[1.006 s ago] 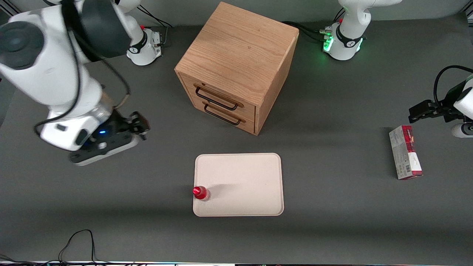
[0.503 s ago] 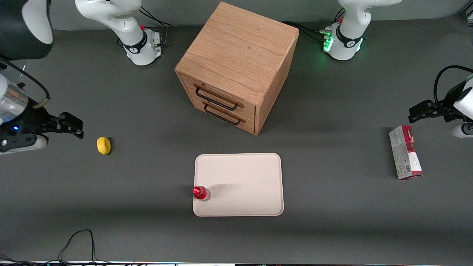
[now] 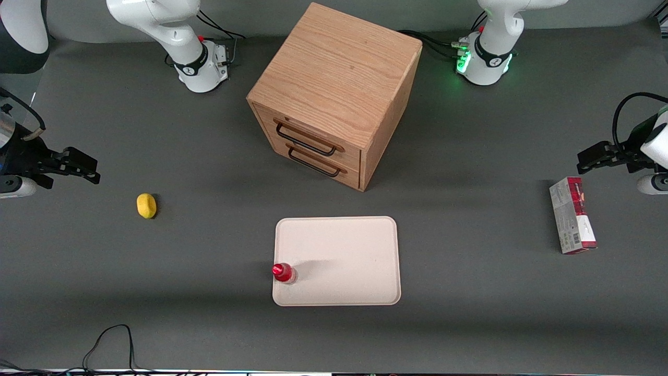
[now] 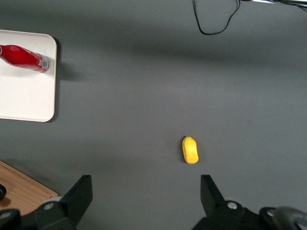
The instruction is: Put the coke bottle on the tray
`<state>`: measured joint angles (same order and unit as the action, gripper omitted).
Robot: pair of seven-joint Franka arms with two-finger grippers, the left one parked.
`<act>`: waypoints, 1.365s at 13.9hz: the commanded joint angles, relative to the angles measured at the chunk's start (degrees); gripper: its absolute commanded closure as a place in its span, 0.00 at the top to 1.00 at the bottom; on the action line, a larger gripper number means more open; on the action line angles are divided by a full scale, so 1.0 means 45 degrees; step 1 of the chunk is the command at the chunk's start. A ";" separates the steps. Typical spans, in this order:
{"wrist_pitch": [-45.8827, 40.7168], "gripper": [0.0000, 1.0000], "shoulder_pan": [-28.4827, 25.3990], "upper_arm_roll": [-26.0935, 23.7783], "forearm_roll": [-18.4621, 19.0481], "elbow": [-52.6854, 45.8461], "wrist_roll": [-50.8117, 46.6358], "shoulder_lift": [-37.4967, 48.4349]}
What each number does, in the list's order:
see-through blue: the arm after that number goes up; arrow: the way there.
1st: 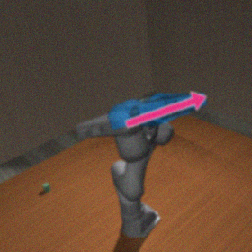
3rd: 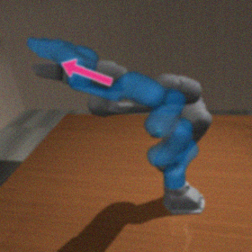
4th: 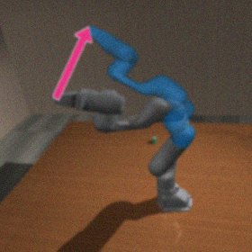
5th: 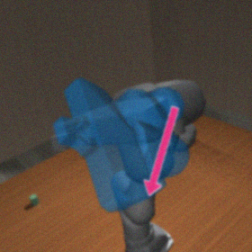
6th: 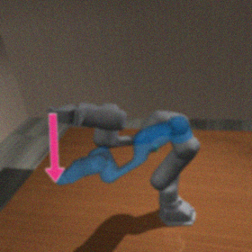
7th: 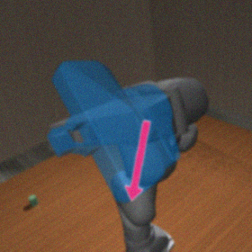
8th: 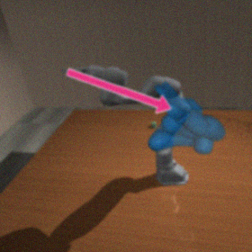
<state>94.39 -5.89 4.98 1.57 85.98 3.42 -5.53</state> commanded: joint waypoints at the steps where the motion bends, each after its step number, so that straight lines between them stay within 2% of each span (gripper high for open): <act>1: 0.0158 1.00 0.0118 0.0122 -0.0018 0.0424 0.0699 0.0389; 5: 0.0060 1.00 0.0040 0.0417 -0.0037 0.0463 0.0704 0.0369; 8: -0.0174 1.00 -0.0019 0.0417 -0.0037 0.0483 -0.0193 0.0349; 19: -0.0427 1.00 -0.0019 0.0592 -0.0095 0.0483 -0.0019 0.0330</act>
<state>93.33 -5.59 7.27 1.59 86.99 4.22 -5.35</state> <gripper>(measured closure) 0.000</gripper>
